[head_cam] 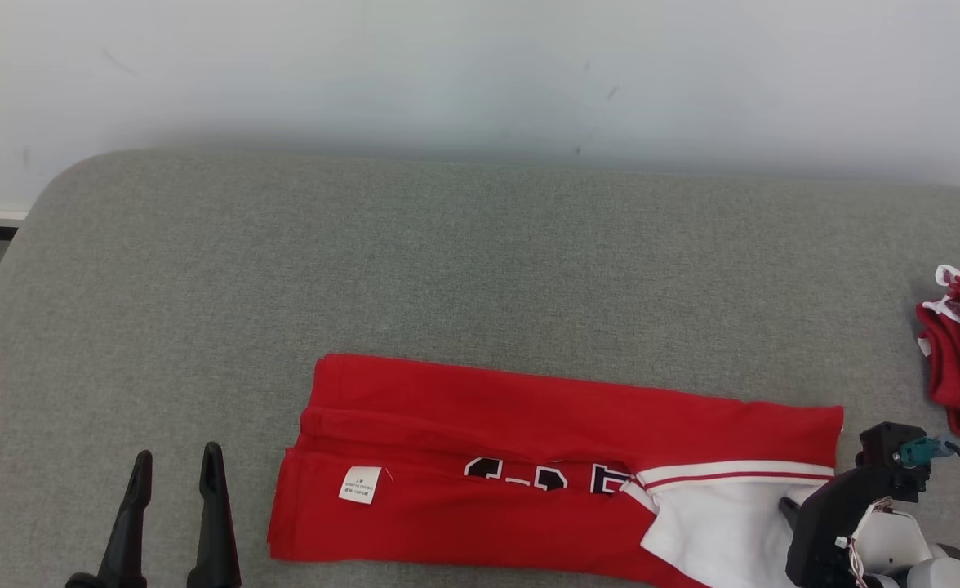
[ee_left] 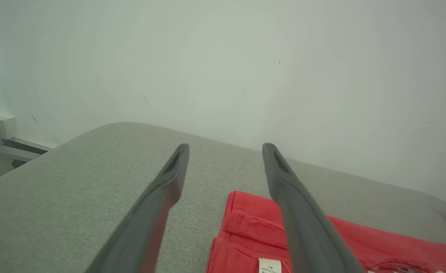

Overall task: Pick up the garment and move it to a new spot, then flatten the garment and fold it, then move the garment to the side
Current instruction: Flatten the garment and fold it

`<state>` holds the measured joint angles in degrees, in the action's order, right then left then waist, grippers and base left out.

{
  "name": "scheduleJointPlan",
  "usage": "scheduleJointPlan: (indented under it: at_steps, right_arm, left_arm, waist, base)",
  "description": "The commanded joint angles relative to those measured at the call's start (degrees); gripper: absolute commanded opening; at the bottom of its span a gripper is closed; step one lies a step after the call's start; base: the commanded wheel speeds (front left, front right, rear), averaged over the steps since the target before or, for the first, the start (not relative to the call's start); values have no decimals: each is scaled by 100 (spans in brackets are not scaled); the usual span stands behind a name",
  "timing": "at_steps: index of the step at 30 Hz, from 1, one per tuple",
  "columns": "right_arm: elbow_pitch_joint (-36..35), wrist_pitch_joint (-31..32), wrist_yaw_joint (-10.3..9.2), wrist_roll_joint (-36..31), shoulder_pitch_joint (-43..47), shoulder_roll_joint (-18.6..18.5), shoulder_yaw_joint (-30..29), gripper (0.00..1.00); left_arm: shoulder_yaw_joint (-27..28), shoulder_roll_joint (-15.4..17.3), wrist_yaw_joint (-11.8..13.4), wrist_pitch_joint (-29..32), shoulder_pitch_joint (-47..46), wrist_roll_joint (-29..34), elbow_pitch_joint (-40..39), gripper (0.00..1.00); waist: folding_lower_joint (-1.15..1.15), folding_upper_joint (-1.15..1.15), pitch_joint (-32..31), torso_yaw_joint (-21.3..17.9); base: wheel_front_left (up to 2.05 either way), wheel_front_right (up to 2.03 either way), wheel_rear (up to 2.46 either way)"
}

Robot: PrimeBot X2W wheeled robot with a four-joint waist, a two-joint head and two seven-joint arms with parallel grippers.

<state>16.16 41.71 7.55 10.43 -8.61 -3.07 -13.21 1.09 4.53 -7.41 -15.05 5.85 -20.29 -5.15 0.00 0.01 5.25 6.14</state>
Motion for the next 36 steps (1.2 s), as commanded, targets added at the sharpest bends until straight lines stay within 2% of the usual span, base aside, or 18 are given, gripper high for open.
scheduleJointPlan:
  at_steps: [1, 8, 18, 22, 27, 29, 33, 36]
  right_arm:
    - [24, -104, -14, -121, -40, 14, -122, 0]
    - [-419, -291, -14, -612, 16, 7, -693, 0]
    - [-1808, 7, -14, -957, 468, 8, -1591, 0]
    - [-2387, 103, -14, -969, 543, 13, -1713, 0]
    - [-2804, 308, -14, -763, 618, 17, -1285, 0]
    - [-2962, 453, -14, -825, 757, 23, -874, 0]
    - [-3237, 666, -13, -417, 920, 17, 184, 0]
    - [-3177, 704, -13, -203, 911, 14, 781, 0]
  left_arm:
    - [28, 46, -7, -15, -74, 16, -11, 100]
    - [-60, 81, -7, -15, -132, -56, 63, 100]
    - [-73, 89, -8, -15, -113, -89, 93, 100]
    - [-55, 85, -8, -15, -120, -90, 93, 100]
    - [-115, 100, -8, -15, -180, -105, 117, 100]
    - [-138, 121, -8, -15, -194, -111, 129, 100]
    - [-152, 118, -8, -15, -190, -121, 137, 100]
    - [-162, 106, -8, -15, -181, -121, 146, 100]
  waist:
    - [0, -1, 37, -62]
    - [0, -1, 57, -188]
    - [0, -1, 88, -309]
    - [0, -1, 103, -346]
    - [0, -1, 105, -341]
    - [0, -1, 97, -318]
    - [0, -1, 89, -275]
    - [0, -1, 97, -245]
  base:
    - [0, 0, 0]
    - [0, 0, 0]
    - [0, 0, 0]
    - [0, 0, 0]
    - [0, 0, 0]
    - [0, 0, 0]
    - [0, 0, 0]
    - [0, 0, 0]
